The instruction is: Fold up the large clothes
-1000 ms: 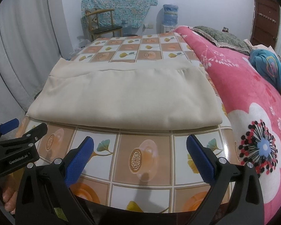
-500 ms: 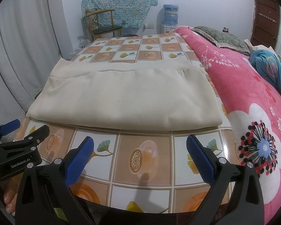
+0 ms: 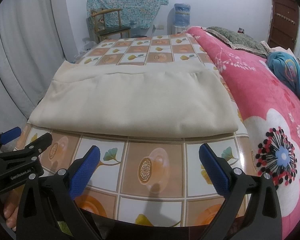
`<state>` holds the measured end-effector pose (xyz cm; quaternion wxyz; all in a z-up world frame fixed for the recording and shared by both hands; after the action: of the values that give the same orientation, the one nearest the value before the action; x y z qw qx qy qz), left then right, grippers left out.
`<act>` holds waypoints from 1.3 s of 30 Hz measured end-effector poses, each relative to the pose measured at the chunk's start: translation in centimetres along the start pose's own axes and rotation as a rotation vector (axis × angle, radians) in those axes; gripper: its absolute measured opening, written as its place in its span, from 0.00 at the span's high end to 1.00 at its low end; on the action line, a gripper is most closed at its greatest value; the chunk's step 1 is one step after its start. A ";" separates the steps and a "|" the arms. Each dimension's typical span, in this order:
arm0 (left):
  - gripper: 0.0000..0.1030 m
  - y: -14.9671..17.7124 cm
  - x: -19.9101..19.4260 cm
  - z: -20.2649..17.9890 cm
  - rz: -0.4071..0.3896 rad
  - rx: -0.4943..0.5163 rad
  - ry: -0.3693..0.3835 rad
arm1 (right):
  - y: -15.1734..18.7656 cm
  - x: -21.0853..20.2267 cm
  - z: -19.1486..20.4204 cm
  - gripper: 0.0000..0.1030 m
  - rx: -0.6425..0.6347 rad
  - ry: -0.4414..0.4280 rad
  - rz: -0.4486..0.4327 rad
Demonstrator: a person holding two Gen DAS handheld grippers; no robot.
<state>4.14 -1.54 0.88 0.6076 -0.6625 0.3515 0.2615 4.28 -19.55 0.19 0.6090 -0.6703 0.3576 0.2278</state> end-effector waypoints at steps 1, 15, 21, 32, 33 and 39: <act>0.08 0.1 0.0 -0.1 0.001 0.000 0.000 | 0.0 0.0 0.0 0.06 0.000 0.000 0.000; 0.08 0.0 0.0 -0.1 0.001 0.001 0.000 | 0.3 0.1 0.1 0.06 0.000 -0.001 0.004; 0.08 0.0 0.0 -0.1 0.001 0.000 0.000 | 0.3 0.1 0.1 0.06 0.001 0.000 0.004; 0.08 0.0 0.0 -0.2 0.001 0.000 0.000 | 0.3 0.1 0.0 0.06 -0.001 -0.001 0.005; 0.08 0.0 0.0 -0.1 0.000 0.000 0.000 | 0.3 0.1 0.0 0.06 0.000 -0.001 0.004; 0.08 0.0 0.0 -0.1 0.001 0.000 0.000 | 0.4 0.1 0.0 0.06 -0.001 -0.002 0.006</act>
<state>4.10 -1.69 0.92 0.6075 -0.6623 0.3519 0.2617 4.04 -19.53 -0.11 0.6084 -0.6693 0.3589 0.2305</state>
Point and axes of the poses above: each gripper's, at about its wrist camera, not at the fingertips, and x roughly the way its jaws point, z to its left, y to its underside, the point moved 4 cm from there along x, roughly the way its jaws point, and after that the axes turned 15 degrees about y, right-handed, at the moved point
